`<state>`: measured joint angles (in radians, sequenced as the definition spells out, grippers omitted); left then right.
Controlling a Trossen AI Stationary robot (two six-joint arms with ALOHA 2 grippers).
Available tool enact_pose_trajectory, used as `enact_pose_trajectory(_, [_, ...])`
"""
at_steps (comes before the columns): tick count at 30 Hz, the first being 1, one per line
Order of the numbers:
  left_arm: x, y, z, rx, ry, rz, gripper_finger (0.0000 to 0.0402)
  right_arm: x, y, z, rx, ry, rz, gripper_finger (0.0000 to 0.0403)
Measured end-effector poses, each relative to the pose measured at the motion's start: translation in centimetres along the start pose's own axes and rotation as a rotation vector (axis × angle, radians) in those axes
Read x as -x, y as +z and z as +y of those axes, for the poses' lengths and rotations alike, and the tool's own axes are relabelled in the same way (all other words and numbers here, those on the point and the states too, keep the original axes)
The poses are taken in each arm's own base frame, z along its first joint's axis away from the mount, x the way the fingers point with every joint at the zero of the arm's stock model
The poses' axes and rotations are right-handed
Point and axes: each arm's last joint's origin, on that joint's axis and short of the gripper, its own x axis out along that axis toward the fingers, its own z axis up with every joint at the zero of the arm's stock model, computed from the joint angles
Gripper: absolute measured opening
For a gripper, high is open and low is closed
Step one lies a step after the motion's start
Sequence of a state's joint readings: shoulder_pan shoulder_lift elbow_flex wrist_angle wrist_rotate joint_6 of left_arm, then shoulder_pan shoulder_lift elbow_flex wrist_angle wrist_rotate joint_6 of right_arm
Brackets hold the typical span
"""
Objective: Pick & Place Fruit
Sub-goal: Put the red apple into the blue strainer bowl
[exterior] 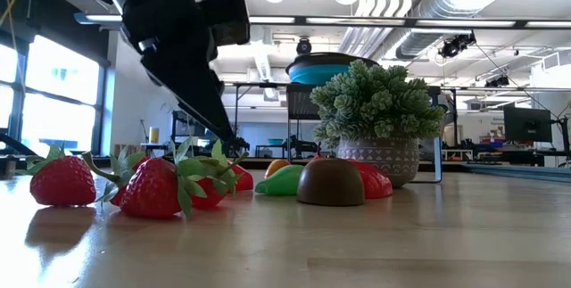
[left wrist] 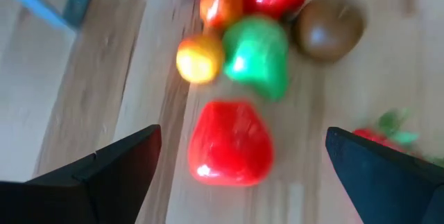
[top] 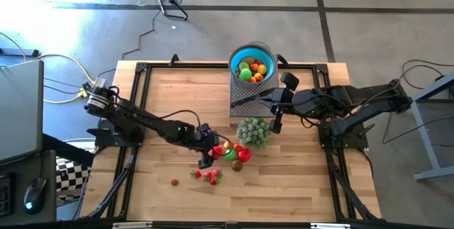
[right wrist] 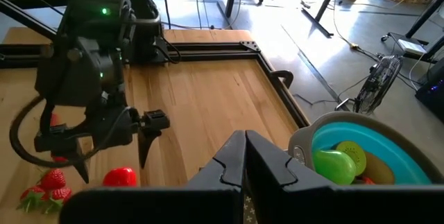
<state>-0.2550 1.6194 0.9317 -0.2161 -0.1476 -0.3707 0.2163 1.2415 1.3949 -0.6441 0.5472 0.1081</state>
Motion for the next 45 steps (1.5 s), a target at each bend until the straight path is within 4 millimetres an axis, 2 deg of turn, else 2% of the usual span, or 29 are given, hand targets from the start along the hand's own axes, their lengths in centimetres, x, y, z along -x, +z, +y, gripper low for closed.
enact_pose_trajectory(17, [-3.6,-1.5,0.0,-0.005,0.041,0.072,0.04,0.0,0.0,0.0,-0.001,0.0,0.002,0.0004])
enact_pose_trajectory(45, [-3.9,-1.7,0.1,0.011,0.051,0.085,0.04,0.0,0.0,0.0,0.001,-0.001,0.003,0.0004])
